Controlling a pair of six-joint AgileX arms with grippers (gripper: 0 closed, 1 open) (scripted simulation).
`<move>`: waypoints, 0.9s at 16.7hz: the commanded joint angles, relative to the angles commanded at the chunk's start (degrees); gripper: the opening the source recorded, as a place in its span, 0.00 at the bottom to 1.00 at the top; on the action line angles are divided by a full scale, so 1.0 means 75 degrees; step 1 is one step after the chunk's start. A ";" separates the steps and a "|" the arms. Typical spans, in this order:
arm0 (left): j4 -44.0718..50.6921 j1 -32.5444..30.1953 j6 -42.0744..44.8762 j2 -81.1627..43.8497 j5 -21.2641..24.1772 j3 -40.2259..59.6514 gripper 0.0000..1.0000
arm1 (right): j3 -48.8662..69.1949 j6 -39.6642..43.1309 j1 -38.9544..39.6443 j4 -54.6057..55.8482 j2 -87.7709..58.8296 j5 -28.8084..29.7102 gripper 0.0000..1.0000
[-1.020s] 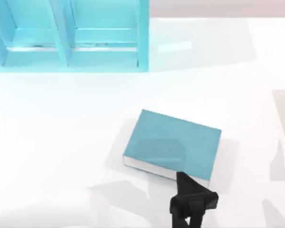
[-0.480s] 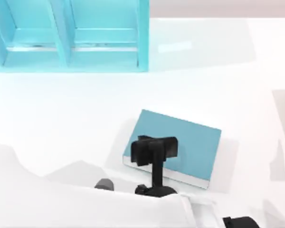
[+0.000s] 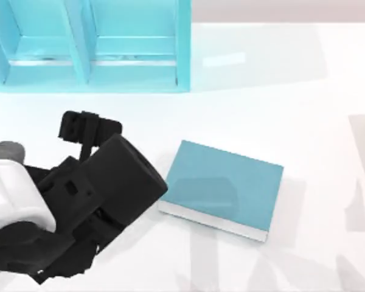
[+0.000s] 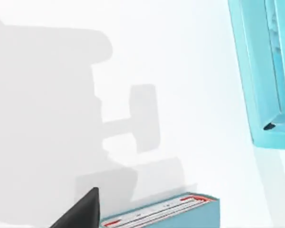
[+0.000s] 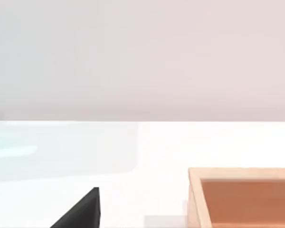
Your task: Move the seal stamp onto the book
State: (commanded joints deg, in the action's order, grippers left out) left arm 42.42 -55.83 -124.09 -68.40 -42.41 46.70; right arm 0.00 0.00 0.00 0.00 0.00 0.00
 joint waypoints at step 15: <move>-0.4779 0.6459 1.4823 0.8034 0.5036 -0.5488 1.00 | 0.0000 0.0000 0.0000 0.0000 0.0000 0.0000 1.00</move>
State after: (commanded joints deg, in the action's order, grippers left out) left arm 6.58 -7.39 -12.92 -8.14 -4.64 5.55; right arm 0.00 0.00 0.00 0.00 0.00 0.00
